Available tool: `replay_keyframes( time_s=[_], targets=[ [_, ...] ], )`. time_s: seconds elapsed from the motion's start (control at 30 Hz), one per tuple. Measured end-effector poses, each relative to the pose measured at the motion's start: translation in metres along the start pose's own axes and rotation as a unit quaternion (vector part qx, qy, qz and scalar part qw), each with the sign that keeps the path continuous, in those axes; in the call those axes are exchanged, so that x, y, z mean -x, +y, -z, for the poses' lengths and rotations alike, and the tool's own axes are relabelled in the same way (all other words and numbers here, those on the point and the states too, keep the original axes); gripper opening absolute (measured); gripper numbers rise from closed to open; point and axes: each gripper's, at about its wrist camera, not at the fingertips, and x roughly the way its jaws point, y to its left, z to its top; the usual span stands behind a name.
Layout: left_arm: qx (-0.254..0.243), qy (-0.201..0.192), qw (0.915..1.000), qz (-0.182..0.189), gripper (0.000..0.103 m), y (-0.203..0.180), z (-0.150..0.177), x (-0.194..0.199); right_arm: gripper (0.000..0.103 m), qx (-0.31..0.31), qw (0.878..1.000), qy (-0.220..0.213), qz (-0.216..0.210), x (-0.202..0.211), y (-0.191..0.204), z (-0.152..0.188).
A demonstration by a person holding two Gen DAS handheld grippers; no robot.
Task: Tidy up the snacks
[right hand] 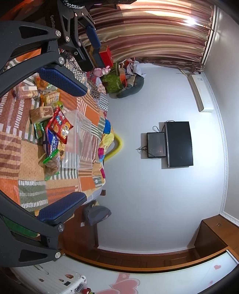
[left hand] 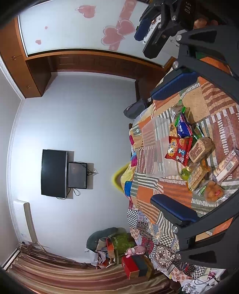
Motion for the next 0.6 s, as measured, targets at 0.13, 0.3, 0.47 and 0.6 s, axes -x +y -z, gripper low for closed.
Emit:
replay_keyframes(
  time_s=[0.13,0.3,0.47,0.6],
  targets=[
    [0.001,0.000,1.0000,0.001,0.103,0.0004,-0.0009,0.0015,0.103,-0.003,1.000,0.000,-0.004,0.0001,-0.0013,-0.0005],
    [0.002,0.001,1.0000,0.002,0.103,-0.0002,-0.0010,0.0011,0.103,-0.005,1.000,-0.001,-0.004,0.0007,-0.0011,-0.0011],
    [0.001,0.001,1.0000,0.001,0.103,-0.0005,-0.0015,0.0018,0.103,-0.006,1.000,-0.001,-0.004,-0.0001,-0.0009,-0.0010],
    [-0.002,0.001,1.0000,0.000,0.103,-0.0015,-0.0015,0.0015,0.103,-0.006,1.000,0.000,-0.006,-0.0004,-0.0014,-0.0003]
  ],
)
